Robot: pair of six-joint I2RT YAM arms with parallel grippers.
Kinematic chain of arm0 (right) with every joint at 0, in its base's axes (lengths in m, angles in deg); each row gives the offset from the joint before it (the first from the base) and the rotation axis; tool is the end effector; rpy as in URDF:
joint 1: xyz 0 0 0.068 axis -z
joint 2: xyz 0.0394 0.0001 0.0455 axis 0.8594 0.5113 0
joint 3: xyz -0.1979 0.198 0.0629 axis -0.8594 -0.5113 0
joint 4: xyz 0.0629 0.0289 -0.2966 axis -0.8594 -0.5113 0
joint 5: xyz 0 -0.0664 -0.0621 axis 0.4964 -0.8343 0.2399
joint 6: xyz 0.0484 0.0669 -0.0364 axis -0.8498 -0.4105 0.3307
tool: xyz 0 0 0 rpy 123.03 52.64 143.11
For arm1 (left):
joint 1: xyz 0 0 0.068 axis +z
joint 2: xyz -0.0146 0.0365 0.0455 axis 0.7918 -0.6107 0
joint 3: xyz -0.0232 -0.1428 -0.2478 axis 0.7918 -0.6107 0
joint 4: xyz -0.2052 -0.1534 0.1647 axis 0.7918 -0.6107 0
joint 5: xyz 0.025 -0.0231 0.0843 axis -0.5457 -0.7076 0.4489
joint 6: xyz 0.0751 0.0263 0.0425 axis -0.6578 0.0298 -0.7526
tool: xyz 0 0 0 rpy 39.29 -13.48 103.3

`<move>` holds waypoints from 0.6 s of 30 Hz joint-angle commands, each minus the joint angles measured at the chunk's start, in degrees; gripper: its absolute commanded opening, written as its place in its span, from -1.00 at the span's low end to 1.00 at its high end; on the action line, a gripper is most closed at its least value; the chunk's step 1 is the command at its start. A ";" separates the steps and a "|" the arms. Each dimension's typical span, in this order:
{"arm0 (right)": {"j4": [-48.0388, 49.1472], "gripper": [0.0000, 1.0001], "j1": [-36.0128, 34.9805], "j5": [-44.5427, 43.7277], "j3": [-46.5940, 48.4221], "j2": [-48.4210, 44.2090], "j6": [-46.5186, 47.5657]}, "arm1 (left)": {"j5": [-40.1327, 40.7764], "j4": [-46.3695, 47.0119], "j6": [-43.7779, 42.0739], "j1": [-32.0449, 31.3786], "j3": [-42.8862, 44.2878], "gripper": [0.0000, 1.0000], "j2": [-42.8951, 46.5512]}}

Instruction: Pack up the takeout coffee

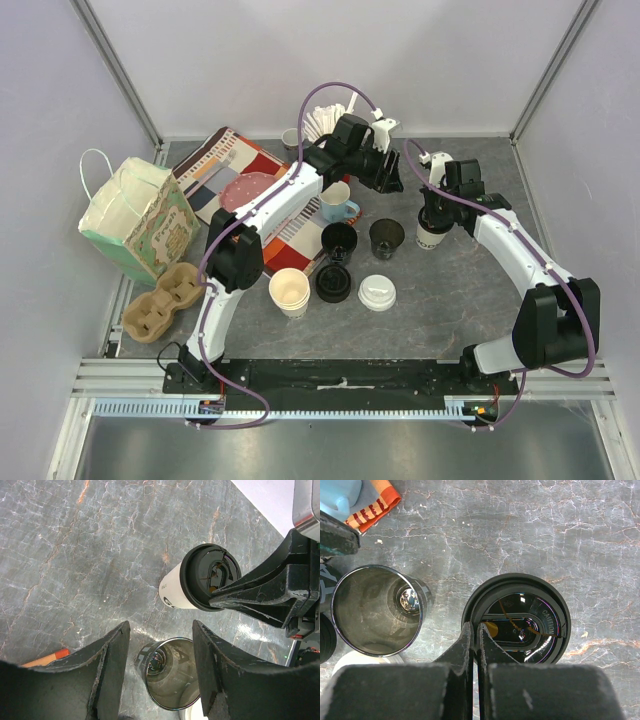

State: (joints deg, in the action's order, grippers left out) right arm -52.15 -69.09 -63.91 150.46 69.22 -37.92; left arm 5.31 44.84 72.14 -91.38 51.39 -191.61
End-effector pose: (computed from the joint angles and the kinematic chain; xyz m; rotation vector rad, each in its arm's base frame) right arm 0.3748 0.0738 0.2388 -0.3537 2.3660 0.1707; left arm 0.4529 -0.4147 0.2847 0.8675 2.0480 -0.9813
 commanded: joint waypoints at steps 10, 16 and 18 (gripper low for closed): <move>-0.64 -1.00 0.27 1.30 1.97 -1.05 0.01 | -1.61 1.76 -2.10 -0.35 0.47 0.20 2.32; -3.27 -1.00 0.27 -2.22 3.55 -1.57 0.36 | -1.43 1.85 -2.27 -0.53 0.64 0.19 2.32; -2.76 -1.00 0.27 -1.26 3.38 -2.10 0.63 | -1.43 1.76 -2.45 -0.61 0.64 0.20 2.23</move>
State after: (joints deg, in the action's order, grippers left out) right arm -53.76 -69.09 -64.43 151.29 69.13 -37.90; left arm 5.20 44.86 72.03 -91.45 51.41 -191.61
